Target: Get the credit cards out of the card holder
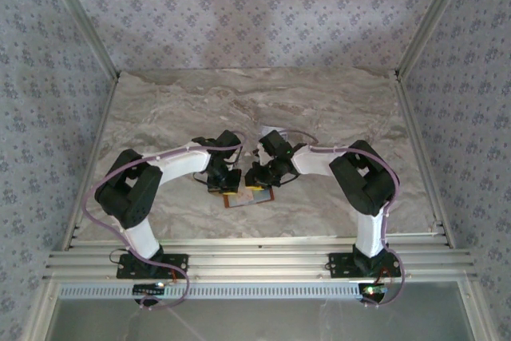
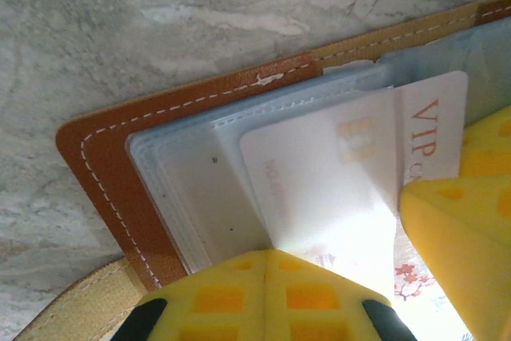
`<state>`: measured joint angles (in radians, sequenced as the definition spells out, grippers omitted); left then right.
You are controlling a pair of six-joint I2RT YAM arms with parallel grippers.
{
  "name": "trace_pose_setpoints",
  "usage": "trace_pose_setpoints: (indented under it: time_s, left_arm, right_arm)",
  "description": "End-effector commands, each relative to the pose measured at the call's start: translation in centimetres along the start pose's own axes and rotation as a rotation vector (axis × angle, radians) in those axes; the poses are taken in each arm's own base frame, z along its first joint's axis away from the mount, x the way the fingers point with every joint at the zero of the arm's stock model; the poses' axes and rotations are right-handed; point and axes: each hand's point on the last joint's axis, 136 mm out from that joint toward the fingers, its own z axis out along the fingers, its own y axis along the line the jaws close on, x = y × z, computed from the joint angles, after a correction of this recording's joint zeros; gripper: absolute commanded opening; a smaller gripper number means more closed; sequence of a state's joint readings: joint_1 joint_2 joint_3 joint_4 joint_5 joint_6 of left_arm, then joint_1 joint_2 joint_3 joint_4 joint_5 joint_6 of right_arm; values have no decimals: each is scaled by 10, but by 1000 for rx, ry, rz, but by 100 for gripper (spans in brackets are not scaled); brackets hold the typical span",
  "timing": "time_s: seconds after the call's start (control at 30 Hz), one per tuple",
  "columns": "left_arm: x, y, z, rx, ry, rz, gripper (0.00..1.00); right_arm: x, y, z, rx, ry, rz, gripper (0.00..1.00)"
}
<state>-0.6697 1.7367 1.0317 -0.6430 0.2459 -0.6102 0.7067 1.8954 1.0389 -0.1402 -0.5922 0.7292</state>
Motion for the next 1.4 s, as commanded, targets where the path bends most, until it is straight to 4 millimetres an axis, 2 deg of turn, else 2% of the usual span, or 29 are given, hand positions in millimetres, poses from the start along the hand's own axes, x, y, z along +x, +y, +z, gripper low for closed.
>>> trace_pose_setpoints:
  time_s: [0.0,0.17,0.43,0.7,0.9,1.03,1.23,1.37]
  left_arm:
    - [12,28,19,-127,47,-5,2]
    - [11,26,19,-120,47,-6,2]
    - [6,22,14,-109,21,1,2]
    - [-15,8,9,-96,-13,53,2]
    - [-23,2,4,-87,-35,70,2]
    - [-21,4,-6,-103,-48,66,3]
    - [-22,8,-26,-104,-111,51,3]
    - [-16,28,-26,-129,-107,-17,3]
  right_arm:
    - [3,-3,0,-12,5,15,16]
    - [-1,3,-13,-19,-30,-3,9]
    - [-4,-11,-37,22,-75,0,5]
    - [-7,-17,-67,77,-122,-52,0]
    - [-9,-23,-91,108,-162,-95,0]
    - [-13,-20,-105,103,-186,-185,0]
    - [-21,-17,-120,168,-156,-430,0]
    - [-35,-22,-128,223,-132,-552,0]
